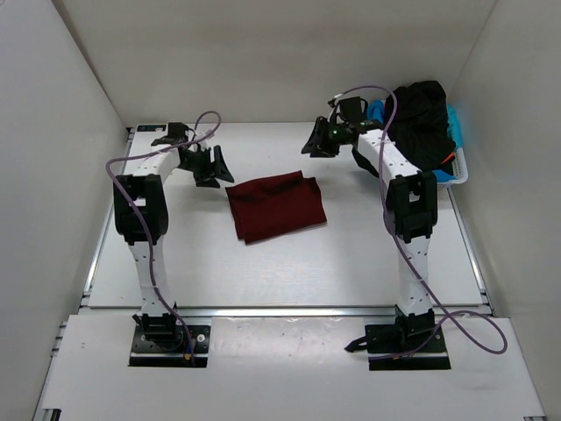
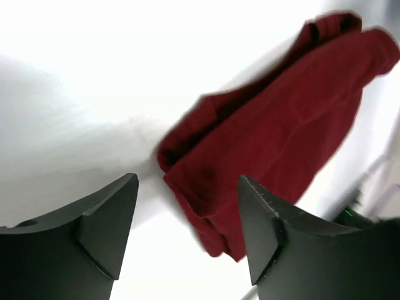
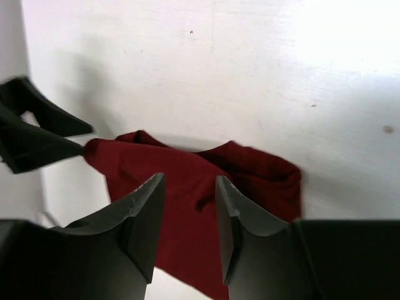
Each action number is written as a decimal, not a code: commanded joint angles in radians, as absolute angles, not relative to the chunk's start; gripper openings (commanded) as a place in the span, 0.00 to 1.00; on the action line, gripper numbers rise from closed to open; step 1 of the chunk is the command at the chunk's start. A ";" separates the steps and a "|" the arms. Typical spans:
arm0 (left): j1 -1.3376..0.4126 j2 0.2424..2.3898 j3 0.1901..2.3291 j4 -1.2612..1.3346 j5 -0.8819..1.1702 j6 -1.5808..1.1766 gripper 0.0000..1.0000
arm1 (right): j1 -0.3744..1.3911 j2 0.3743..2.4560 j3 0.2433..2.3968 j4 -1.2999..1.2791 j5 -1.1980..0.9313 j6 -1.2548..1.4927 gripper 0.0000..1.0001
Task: Fold and stack the t-shirts
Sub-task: Fold the long partially folded tshirt into a neat square
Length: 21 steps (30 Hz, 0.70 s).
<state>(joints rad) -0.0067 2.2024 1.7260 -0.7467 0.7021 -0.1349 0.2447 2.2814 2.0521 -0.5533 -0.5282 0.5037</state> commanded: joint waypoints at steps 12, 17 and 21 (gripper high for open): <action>-0.052 1.966 1.490 -0.543 0.600 0.000 0.80 | 0.317 2.167 1.865 -0.489 -0.390 0.235 0.74; -0.067 1.994 1.494 -0.517 0.652 -0.006 0.81 | 0.348 2.287 2.058 -0.595 -0.393 0.140 0.77; -0.090 2.006 1.483 -0.508 0.650 0.000 0.79 | 0.336 2.336 2.094 -0.603 -0.408 0.133 0.77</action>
